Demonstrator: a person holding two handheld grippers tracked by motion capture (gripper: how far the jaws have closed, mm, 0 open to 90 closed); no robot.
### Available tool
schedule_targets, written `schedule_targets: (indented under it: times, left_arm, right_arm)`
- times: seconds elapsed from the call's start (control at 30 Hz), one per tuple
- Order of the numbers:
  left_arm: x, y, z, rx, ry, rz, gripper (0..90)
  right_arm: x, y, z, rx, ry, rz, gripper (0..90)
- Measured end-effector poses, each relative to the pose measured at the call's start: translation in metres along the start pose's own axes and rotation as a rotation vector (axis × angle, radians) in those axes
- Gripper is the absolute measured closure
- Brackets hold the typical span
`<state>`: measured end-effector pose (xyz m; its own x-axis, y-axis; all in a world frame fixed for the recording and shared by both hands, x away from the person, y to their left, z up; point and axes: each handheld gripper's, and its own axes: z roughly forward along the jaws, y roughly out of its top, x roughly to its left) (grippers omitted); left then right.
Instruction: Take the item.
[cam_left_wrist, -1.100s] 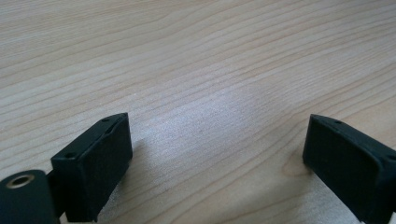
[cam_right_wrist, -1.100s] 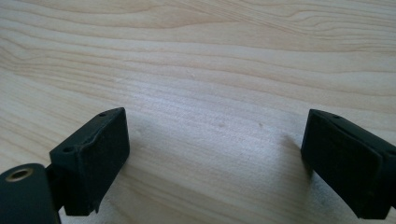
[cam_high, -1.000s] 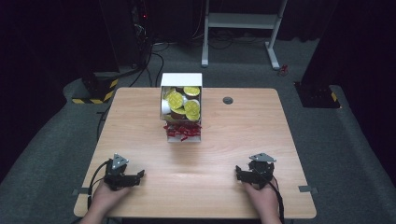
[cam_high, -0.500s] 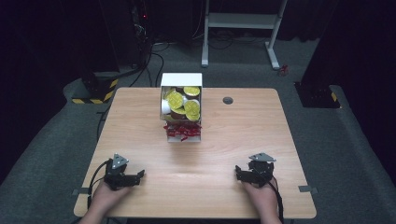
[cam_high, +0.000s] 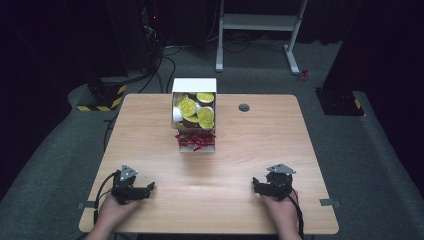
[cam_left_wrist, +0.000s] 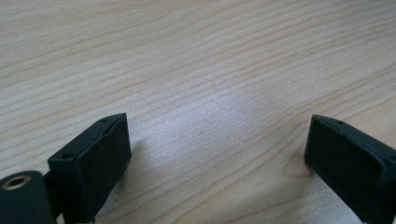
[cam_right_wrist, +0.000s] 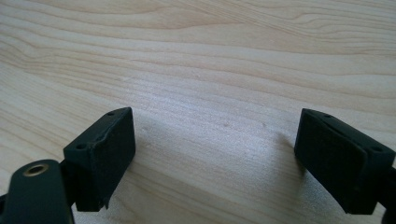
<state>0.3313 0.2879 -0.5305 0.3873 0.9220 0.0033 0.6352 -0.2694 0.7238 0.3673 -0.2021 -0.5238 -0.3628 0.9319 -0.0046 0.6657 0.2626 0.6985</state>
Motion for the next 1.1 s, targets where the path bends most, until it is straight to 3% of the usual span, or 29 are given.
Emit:
schedule_targets:
  times: [0.07,0.2,0.43,0.67,0.8,1.1]
  left_arm:
    - [0.000,0.000,0.000,0.000,0.000,-0.001,7.4]
    - [0.000,0.000,0.000,-0.001,0.004,-0.002,7.4]
    - [-0.001,0.000,0.000,-0.004,0.010,-0.006,7.4]
    - [-0.001,-0.001,-0.001,0.000,0.013,-0.011,7.4]
    - [0.000,-0.002,-0.002,0.000,0.022,-0.017,6.9]
    - [0.000,-0.002,-0.002,-0.001,0.022,-0.017,6.9]
  right_arm:
    - [0.000,0.000,0.000,-0.004,0.000,-0.021,13.2]
    - [0.003,0.000,-0.004,-0.015,0.018,-0.009,16.2]
    - [0.009,0.004,-0.011,-0.048,0.029,-0.031,20.4]
    - [0.018,0.008,-0.011,-0.051,0.070,-0.043,22.8]
    - [0.023,0.011,-0.014,-0.087,0.085,-0.058,27.1]
    - [0.032,0.014,-0.013,-0.103,0.127,-0.052,32.8]
